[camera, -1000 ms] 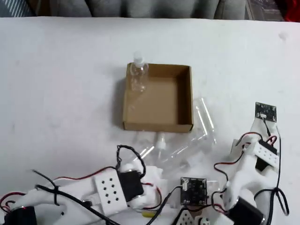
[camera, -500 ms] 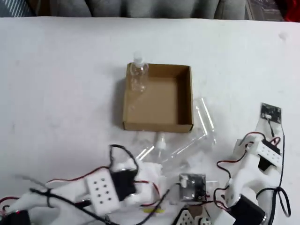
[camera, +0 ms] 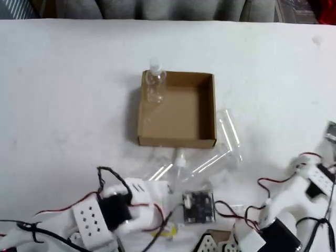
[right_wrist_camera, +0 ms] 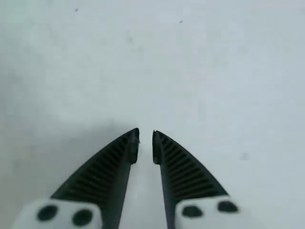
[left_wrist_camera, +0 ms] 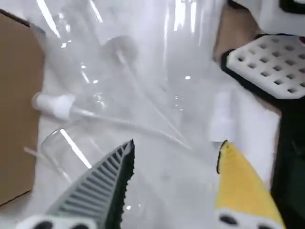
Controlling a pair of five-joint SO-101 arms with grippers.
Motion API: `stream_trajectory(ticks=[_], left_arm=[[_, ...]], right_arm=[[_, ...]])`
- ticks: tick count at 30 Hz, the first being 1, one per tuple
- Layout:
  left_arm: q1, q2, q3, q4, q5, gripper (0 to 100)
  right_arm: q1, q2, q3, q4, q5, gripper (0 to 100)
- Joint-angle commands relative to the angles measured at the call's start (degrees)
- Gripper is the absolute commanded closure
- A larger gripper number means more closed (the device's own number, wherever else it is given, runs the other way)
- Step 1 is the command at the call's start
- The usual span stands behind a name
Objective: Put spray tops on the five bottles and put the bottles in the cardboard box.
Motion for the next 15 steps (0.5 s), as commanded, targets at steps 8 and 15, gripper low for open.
stream_trajectory(ticks=[8, 15], left_arm=[[8.31, -1.45, 3.52, -3.34, 0.26, 74], [8.31, -1.36, 5.19, -6.24, 0.26, 74]], right_arm=[[10.07, 18.07, -25.85, 2.68, 1.93, 97.1], [11.56, 31.08, -46.15, 13.23, 2.29, 97.1]])
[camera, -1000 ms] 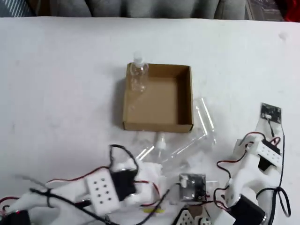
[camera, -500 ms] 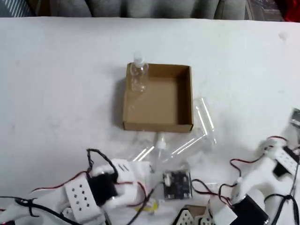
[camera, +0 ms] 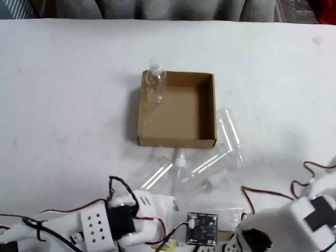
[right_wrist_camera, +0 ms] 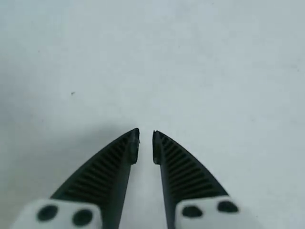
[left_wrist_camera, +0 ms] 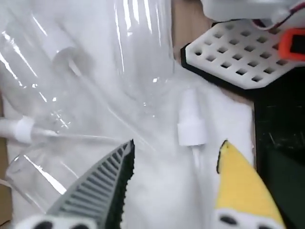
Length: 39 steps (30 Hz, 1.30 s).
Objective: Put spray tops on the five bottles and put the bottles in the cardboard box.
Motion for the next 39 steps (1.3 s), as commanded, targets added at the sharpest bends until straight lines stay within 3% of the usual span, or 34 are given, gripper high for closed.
stream_trajectory(ticks=[1, 9, 15, 27, 34, 39], left_arm=[[0.92, -1.1, -0.26, -2.29, 0.35, 74], [7.25, 14.64, -2.64, -7.21, 1.23, 74], [7.43, 24.84, -5.98, -10.37, 2.73, 74], [7.25, 28.53, -5.98, -16.53, 9.58, 74], [8.4, 28.53, -3.52, -18.29, 9.05, 98], [13.32, 28.09, -0.62, -18.29, 9.14, 98]], right_arm=[[0.92, 3.91, -14.51, 7.25, 0.7, 97.1], [0.31, 5.41, -21.36, 10.77, 0.18, 97.1], [0.22, 5.85, -21.36, 10.51, 0.35, 97.1], [-0.31, 5.93, -21.27, 10.68, 0.62, 97.1], [0.13, 5.41, -21.36, 10.51, 0.7, 97.1], [0.31, 5.85, -22.95, 10.77, 0.7, 97.1]])
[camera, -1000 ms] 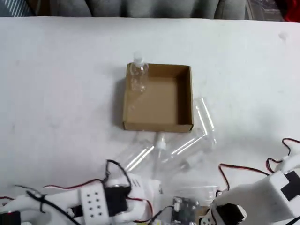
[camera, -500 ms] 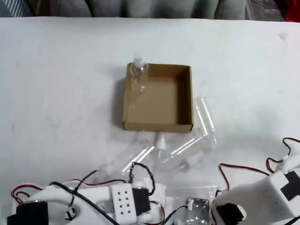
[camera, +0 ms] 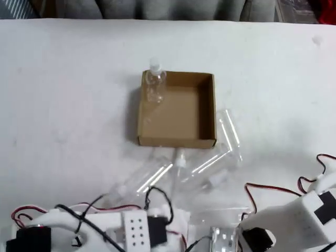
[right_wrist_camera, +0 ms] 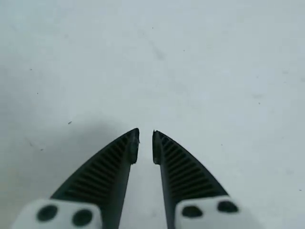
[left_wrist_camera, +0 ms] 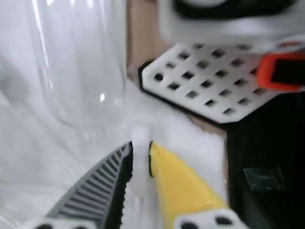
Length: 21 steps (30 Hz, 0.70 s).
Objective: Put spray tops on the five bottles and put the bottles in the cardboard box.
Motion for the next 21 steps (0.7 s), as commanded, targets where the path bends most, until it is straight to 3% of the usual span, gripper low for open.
stream_trajectory(ticks=[1, 15, 21], left_arm=[[3.38, 0.92, 1.58, -0.97, 0.35, 98], [0.13, 0.84, -2.64, 2.55, 0.26, 97], [-7.16, 0.84, -5.8, 6.86, -2.9, 83]], right_arm=[[-0.13, -0.4, -4.66, 0.4, 0.62, 97.1], [-0.13, -0.31, -4.66, 0.4, 0.62, 97.1], [-0.75, -0.31, -4.66, 0.13, 0.62, 97.1]])
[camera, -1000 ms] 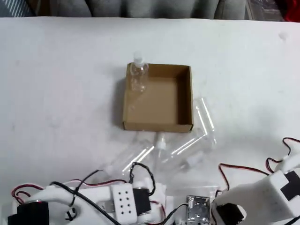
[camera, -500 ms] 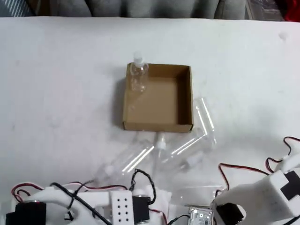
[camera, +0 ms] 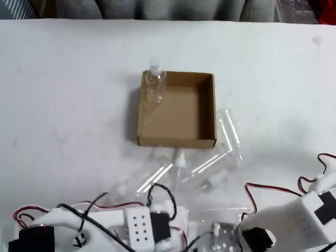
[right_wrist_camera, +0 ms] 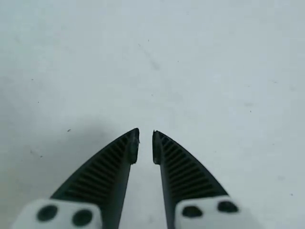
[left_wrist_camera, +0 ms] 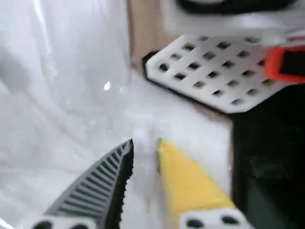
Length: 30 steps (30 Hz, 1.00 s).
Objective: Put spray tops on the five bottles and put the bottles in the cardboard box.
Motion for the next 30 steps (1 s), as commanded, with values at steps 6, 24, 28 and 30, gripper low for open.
stream_trajectory(ticks=[6, 24, 28, 30], left_arm=[[-9.01, -0.31, -3.43, 1.85, -5.63, 86], [-11.65, 0.75, -1.58, -0.44, -7.82, 70], [-13.58, 6.2, -2.81, -2.2, -8.26, 71], [-13.32, 9.36, -4.48, -2.11, -8.26, 74]], right_arm=[[-0.48, -0.31, -2.81, 0.04, 0.53, 97.1], [-0.84, -0.22, -2.81, 0.13, 0.53, 97.1], [-0.84, -0.31, -2.81, 0.31, 0.53, 97.1], [-0.84, -0.31, -2.81, 0.31, 0.53, 97.1]])
